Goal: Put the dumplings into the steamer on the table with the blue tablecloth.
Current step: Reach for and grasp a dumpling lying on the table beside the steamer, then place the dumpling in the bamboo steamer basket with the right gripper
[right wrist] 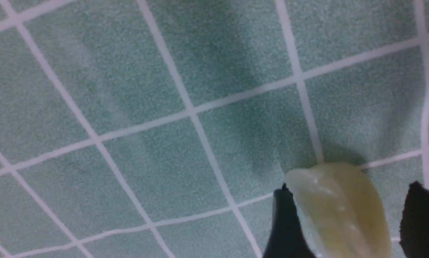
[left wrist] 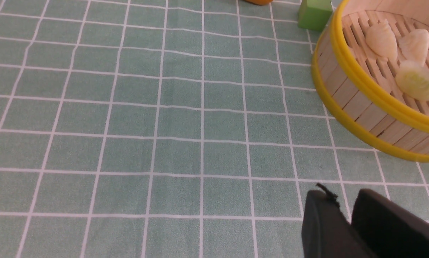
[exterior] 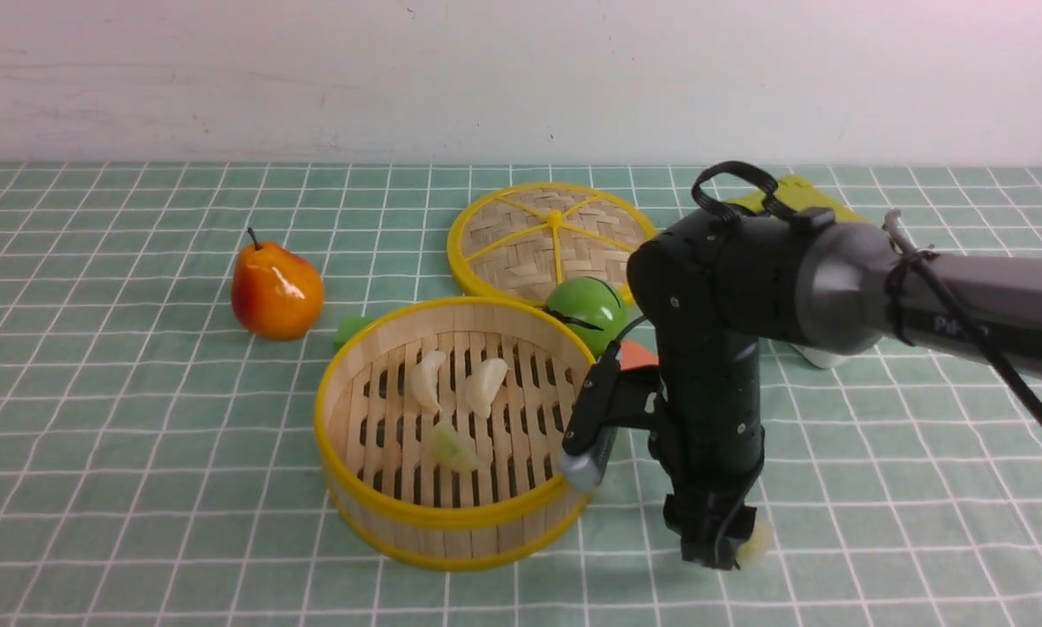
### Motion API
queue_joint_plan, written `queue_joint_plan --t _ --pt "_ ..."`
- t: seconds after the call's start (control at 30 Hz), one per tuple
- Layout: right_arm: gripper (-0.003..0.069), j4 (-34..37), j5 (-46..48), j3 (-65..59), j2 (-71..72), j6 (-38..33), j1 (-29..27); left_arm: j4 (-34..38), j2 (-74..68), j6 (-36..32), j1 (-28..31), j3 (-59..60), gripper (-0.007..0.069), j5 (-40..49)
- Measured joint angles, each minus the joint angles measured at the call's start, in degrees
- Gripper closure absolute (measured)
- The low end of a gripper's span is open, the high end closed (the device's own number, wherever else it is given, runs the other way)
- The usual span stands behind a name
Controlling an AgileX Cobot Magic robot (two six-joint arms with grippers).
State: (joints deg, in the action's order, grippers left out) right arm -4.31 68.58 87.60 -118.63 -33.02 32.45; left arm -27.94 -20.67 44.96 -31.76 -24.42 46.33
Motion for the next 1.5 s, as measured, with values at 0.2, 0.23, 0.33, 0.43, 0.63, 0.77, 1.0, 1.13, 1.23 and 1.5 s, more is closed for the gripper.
queue_joint_plan --t 0.2,0.23,0.33,0.43,0.63,0.77,1.0,1.13,1.23,1.5 --pt "0.0410 1.4 0.7 0.0 -0.8 0.0 -1.3 0.2 0.0 0.0 0.0 0.0 0.0502 0.0" --pt "0.0435 1.8 1.0 0.0 -0.7 0.0 -1.6 0.2 0.0 0.0 0.0 0.0 0.0501 0.0" --pt "0.0436 2.8 1.0 0.1 -0.6 1.8 -2.4 0.2 0.0 0.0 0.0 0.0 0.0498 0.0" --pt "0.0436 3.5 1.5 0.7 -0.5 5.6 -3.1 0.2 0.0 0.0 0.0 0.0 0.0498 0.0" --pt "0.0464 7.2 0.8 2.6 5.5 9.6 -3.5 0.2 0.0 0.0 0.0 0.0 0.0494 0.0" --pt "0.0464 12.6 1.1 4.6 11.2 9.7 -3.6 0.2 0.0 0.0 0.0 0.0 0.0495 0.0" --pt "0.0464 31.8 -13.1 5.1 11.1 9.7 -2.0 0.2 0.0 0.0 0.0 0.0 0.0495 -0.1" --pt "0.0464 32.7 -23.2 5.1 4.8 11.3 0.3 0.2 0.0 0.0 0.0 0.0 0.0491 -0.1" --pt "0.0464 31.2 -26.4 5.1 1.6 15.6 0.5 0.2 0.0 0.0 0.0 0.0 0.0488 -0.2" --pt "0.0463 24.8 -29.0 5.1 -1.1 26.8 0.3 0.2 0.0 0.0 0.0 0.0 0.0481 -0.7"
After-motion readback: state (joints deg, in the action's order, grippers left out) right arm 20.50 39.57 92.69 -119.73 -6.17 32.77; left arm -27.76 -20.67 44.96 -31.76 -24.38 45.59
